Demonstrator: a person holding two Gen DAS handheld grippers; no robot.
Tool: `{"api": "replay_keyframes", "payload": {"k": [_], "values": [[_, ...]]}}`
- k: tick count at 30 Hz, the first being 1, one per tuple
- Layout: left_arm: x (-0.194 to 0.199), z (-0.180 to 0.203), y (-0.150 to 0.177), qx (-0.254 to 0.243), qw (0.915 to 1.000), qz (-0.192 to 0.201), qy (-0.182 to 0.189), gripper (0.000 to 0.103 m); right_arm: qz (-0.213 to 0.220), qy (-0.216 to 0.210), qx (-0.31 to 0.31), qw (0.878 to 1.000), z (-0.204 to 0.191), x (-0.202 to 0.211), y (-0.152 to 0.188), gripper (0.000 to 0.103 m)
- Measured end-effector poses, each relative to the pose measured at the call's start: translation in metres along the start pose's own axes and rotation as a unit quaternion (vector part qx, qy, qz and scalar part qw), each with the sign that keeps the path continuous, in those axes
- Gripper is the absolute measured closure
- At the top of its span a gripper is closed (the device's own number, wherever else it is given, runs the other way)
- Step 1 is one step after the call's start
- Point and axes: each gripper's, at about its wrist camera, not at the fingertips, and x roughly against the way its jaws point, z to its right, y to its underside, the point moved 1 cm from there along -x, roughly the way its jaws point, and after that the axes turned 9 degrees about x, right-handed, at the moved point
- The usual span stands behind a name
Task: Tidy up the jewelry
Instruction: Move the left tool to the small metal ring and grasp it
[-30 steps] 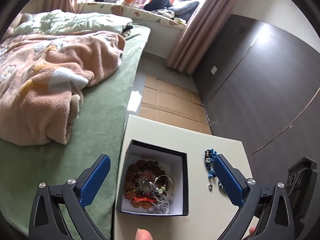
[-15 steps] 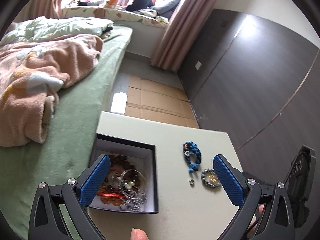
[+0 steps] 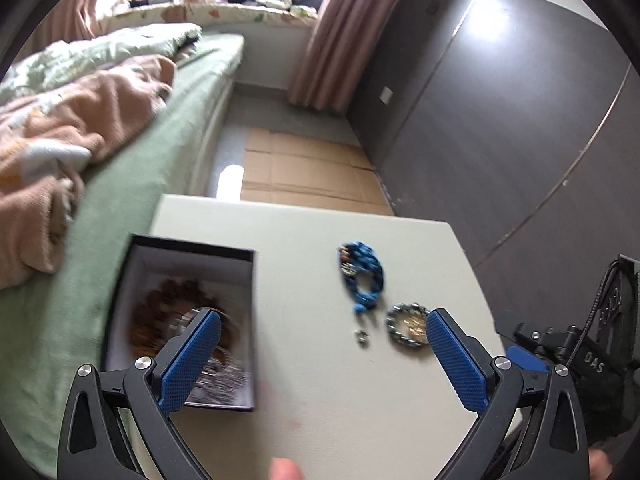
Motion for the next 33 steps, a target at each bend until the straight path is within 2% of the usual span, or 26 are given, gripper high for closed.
{"api": "replay_keyframes", "payload": {"k": [6, 8, 12, 13, 17, 21, 25, 30, 32, 33], "values": [[-0.015, 0.019, 0.01, -0.033, 0.9994, -0.01, 0.004, 0.003, 0.0, 0.025, -0.003, 1.0, 0.012, 0.002, -0.001, 0.0], [-0.024, 0.024, 0.013, -0.046, 0.9987, -0.021, -0.002, 0.014, -0.003, 0.027, -0.011, 1.0, 0.017, 0.001, -0.002, 0.002], [-0.042, 0.029, 0.019, -0.059, 0.9971, -0.048, -0.007, 0.029, -0.013, 0.01, -0.035, 0.999, 0.024, -0.004, -0.003, 0.014], [-0.047, 0.03, 0.021, -0.064, 0.9965, -0.053, -0.009, 0.033, -0.016, 0.007, -0.038, 0.999, 0.025, -0.006, -0.003, 0.015], [-0.059, 0.034, 0.025, -0.085, 0.9943, -0.062, -0.016, 0.041, -0.023, -0.002, -0.05, 0.998, 0.026, -0.014, -0.004, 0.015], [-0.069, 0.037, 0.028, -0.095, 0.9929, -0.07, -0.016, 0.043, -0.024, 0.002, -0.05, 0.998, 0.025, -0.017, -0.009, 0.018], [-0.08, 0.042, 0.033, -0.109, 0.9903, -0.082, -0.025, 0.057, -0.033, 0.008, -0.051, 0.998, 0.027, -0.022, -0.011, 0.026], [-0.095, 0.047, 0.04, -0.126, 0.9868, -0.093, -0.041, 0.06, -0.045, -0.003, -0.074, 0.996, 0.038, -0.028, -0.012, 0.026], [-0.103, 0.047, 0.043, -0.131, 0.985, -0.099, -0.053, 0.071, -0.045, -0.005, -0.079, 0.996, 0.04, -0.029, -0.013, 0.026], [-0.105, 0.047, 0.045, -0.133, 0.9847, -0.097, -0.057, 0.073, -0.045, -0.005, -0.081, 0.996, 0.04, -0.029, -0.014, 0.026]]}}
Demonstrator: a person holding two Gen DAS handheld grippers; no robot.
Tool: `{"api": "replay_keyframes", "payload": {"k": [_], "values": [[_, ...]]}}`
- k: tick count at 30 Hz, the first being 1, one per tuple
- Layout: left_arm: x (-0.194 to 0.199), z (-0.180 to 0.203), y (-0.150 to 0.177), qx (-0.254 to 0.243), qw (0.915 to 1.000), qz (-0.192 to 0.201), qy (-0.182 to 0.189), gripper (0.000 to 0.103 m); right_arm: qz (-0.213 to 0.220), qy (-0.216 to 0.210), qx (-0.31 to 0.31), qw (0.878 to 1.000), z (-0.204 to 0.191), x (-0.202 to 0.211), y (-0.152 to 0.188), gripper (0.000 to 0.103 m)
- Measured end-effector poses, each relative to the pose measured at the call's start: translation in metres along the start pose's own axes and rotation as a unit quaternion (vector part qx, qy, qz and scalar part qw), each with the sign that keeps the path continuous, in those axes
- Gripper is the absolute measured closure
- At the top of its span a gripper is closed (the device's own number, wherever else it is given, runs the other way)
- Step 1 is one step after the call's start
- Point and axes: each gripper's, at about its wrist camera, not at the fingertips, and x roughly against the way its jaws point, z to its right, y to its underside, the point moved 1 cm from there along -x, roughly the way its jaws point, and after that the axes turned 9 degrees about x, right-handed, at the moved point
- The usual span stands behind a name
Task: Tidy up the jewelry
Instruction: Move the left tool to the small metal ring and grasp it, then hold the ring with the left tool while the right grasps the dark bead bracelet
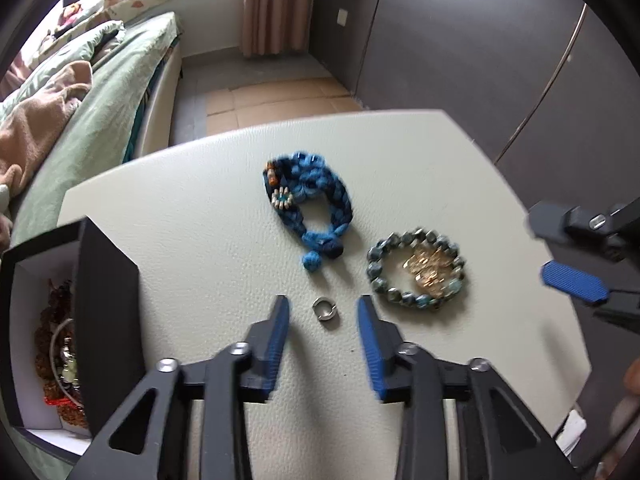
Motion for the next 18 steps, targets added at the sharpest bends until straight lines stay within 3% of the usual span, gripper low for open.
{"api": "replay_keyframes", "payload": {"k": [4, 5, 10, 15, 16, 18], "values": [[0.0, 0.006, 0.002, -0.014, 0.9998, 0.013, -0.008, 0.079, -0.001, -0.002, -0.003, 1.0, 0.0, 0.001, 0.0, 0.026], [-0.001, 0.007, 0.003, -0.018, 0.9997, 0.014, -0.011, 0.091, -0.001, -0.002, -0.003, 1.0, -0.001, 0.001, 0.0, 0.026], [0.003, 0.0, 0.002, 0.004, 0.9999, 0.011, 0.003, 0.09, -0.003, -0.002, 0.0, 1.0, -0.002, 0.0, 0.001, 0.026], [0.025, -0.01, -0.006, 0.022, 0.9989, 0.038, 0.016, 0.09, -0.007, 0.008, 0.008, 1.0, -0.003, -0.004, 0.003, 0.027], [0.029, -0.012, -0.007, 0.026, 0.9986, 0.041, 0.018, 0.09, -0.007, 0.011, 0.01, 1.0, -0.003, -0.005, 0.003, 0.03], [0.034, -0.016, -0.009, 0.034, 0.9981, 0.046, 0.023, 0.09, -0.008, 0.014, 0.016, 1.0, -0.005, -0.007, 0.003, 0.047]]}}
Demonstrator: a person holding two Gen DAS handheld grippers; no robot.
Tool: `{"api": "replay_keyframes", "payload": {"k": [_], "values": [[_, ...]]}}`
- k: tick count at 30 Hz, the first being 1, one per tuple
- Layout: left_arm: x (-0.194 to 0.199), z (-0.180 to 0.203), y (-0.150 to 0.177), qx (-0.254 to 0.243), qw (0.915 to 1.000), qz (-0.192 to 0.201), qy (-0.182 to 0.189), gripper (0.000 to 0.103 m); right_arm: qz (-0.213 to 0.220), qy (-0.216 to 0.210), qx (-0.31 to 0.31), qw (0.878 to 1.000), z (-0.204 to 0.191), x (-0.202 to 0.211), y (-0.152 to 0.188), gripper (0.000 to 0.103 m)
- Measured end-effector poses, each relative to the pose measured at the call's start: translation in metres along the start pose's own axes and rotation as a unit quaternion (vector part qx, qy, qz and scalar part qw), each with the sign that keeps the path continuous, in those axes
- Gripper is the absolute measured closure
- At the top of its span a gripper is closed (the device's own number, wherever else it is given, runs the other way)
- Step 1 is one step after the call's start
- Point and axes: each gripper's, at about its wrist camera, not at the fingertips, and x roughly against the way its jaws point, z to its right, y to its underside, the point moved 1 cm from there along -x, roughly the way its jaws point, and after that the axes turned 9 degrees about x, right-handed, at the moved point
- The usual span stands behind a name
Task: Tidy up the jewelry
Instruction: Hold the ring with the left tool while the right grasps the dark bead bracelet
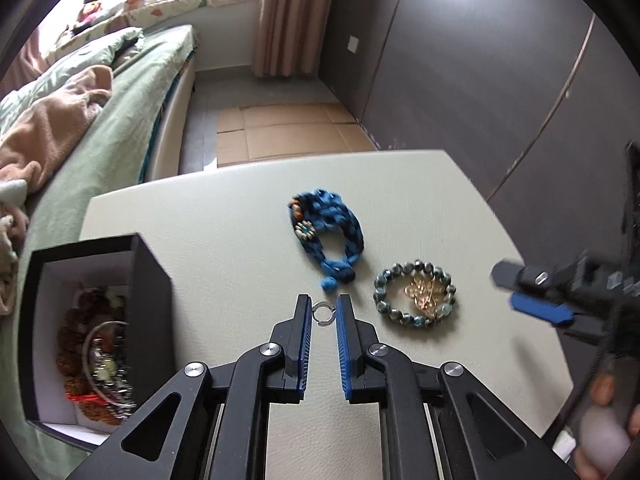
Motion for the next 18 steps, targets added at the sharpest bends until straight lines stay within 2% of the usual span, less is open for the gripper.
{"api": "replay_keyframes", "payload": {"k": [6, 9, 18], "values": [[0.013, -0.011, -0.005, 0.017, 0.9997, 0.012, 0.01, 0.09, -0.016, 0.009, 0.026, 0.999, -0.011, -0.015, 0.002, 0.072], [0.02, -0.015, -0.007, 0.023, 0.9995, 0.017, 0.015, 0.09, -0.02, 0.025, 0.042, 0.999, -0.017, -0.024, 0.003, 0.075], [0.041, -0.028, -0.016, 0.037, 0.9981, 0.036, 0.033, 0.09, -0.023, 0.064, 0.068, 0.995, -0.024, -0.034, 0.003, 0.076]]}}
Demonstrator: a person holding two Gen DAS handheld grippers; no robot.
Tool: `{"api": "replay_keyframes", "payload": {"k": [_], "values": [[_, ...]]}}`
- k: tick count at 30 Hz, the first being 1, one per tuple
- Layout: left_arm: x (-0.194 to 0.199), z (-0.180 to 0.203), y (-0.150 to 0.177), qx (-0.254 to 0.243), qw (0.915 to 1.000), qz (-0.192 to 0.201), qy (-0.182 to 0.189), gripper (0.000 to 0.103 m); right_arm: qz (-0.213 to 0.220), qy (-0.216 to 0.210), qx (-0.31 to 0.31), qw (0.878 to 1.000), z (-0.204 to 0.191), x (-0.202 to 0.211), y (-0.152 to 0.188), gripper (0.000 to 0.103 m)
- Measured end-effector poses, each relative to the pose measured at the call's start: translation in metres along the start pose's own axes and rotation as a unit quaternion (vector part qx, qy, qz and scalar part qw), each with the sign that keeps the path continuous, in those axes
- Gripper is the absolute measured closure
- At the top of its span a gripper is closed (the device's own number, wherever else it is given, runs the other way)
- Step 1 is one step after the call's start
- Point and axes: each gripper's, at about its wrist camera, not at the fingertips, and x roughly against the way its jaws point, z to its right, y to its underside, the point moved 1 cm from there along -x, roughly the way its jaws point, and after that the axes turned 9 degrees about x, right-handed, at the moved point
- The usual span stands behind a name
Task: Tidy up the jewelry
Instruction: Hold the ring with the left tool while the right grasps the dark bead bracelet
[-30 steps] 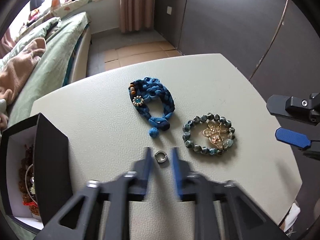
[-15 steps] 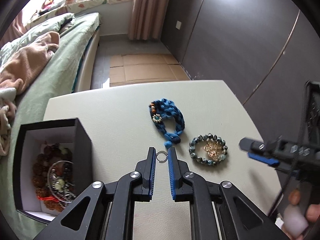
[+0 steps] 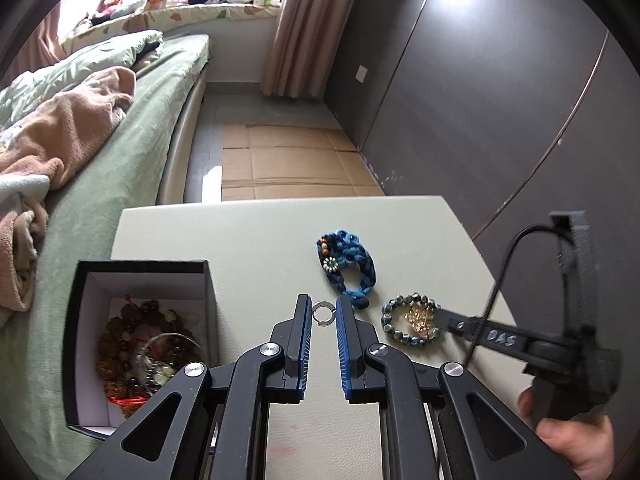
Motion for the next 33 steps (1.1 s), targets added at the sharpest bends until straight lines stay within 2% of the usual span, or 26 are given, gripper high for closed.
{"api": "replay_keyframes", "payload": {"k": [7, 13, 16, 17, 20, 23, 27, 33], "values": [[0.009, -0.011, -0.004, 0.009, 0.9999, 0.008, 0.001, 0.09, 0.002, 0.042, 0.037, 0.998, -0.012, -0.004, -0.001, 0.076], [0.013, -0.016, -0.004, 0.014, 0.9999, 0.009, -0.001, 0.09, 0.007, 0.095, 0.096, 0.991, -0.031, -0.002, 0.003, 0.082], [0.015, -0.017, -0.003, 0.013, 0.9999, 0.009, -0.001, 0.09, 0.006, 0.103, 0.121, 0.987, -0.035, 0.0, 0.005, 0.087], [0.016, -0.017, -0.002, 0.013, 0.9999, 0.01, -0.002, 0.09, 0.003, 0.1, 0.123, 0.987, -0.034, 0.001, 0.006, 0.092], [0.018, -0.019, -0.001, 0.013, 0.9999, 0.011, -0.003, 0.09, -0.008, 0.094, 0.125, 0.988, -0.031, 0.001, 0.01, 0.093], [0.021, -0.02, -0.001, 0.014, 0.9998, 0.013, -0.003, 0.09, -0.002, 0.086, 0.116, 0.99, -0.026, 0.005, 0.012, 0.093], [0.026, -0.022, 0.0, 0.016, 0.9997, 0.019, -0.004, 0.09, 0.021, 0.037, 0.088, 0.995, -0.022, 0.019, 0.011, 0.093], [0.035, -0.03, -0.004, 0.023, 0.9993, 0.029, -0.003, 0.09, 0.053, -0.017, 0.096, 0.994, -0.035, 0.039, 0.011, 0.093]]}}
